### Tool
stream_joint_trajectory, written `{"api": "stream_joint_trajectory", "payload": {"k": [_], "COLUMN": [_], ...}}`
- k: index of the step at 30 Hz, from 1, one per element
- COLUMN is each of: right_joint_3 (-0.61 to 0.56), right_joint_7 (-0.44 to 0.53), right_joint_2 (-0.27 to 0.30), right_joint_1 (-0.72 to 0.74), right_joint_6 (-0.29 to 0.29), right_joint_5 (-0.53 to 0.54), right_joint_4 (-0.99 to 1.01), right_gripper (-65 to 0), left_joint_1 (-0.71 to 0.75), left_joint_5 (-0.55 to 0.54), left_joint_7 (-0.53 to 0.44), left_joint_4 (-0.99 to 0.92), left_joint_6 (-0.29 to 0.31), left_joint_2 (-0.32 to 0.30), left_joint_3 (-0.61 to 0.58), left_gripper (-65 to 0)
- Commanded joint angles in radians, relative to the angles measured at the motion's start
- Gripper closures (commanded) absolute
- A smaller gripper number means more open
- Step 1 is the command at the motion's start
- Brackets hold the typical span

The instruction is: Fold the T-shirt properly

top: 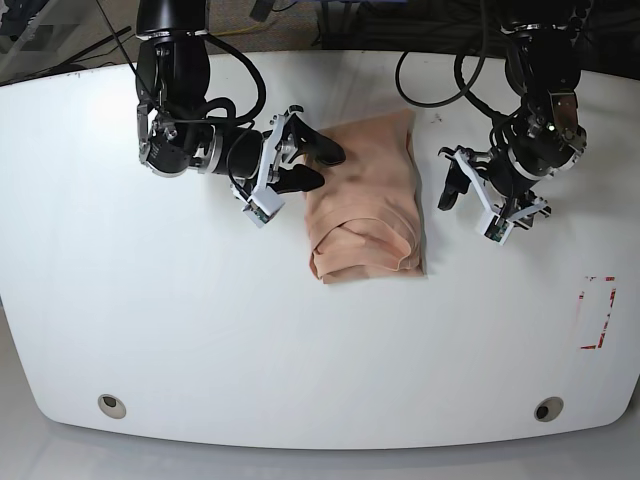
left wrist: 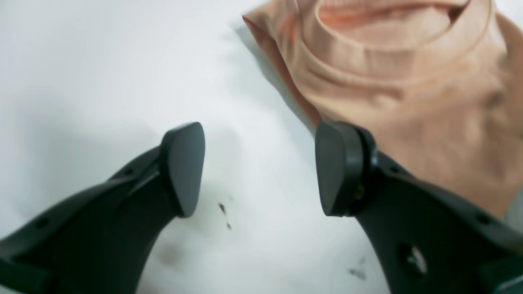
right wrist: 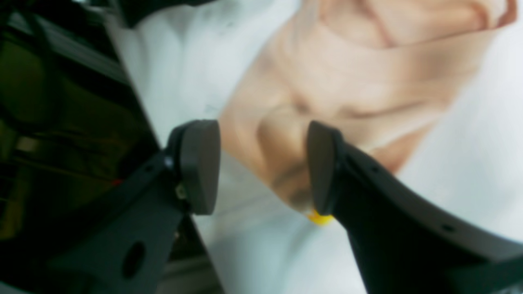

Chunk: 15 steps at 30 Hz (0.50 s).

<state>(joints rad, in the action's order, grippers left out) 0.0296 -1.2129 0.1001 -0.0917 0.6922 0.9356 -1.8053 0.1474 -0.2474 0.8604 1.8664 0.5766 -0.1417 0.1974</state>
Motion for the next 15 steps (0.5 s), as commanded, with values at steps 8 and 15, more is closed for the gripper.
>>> {"api": "stream_joint_trajectory", "payload": {"k": [8, 15], "right_joint_3": [-0.038, -0.040], "right_joint_7": [0.097, 0.265], "right_joint_2": [-0.007, 0.033], "right_joint_1": [0.062, 0.103], "right_joint_6": [0.006, 0.006], "right_joint_5": [-0.115, -0.257], "right_joint_4": [0.193, 0.396], "right_gripper": [-31.7, -31.7], "left_joint_1": [-0.007, -0.032], "left_joint_5": [-0.011, -0.011], "left_joint_7": [-0.023, -0.023], "left_joint_4": [0.020, 0.022], "left_joint_6": [0.000, 0.000], "left_joint_2": [-0.008, 0.018], "left_joint_3": [0.003, -0.019], "left_gripper": [-39.0, -39.0]}}
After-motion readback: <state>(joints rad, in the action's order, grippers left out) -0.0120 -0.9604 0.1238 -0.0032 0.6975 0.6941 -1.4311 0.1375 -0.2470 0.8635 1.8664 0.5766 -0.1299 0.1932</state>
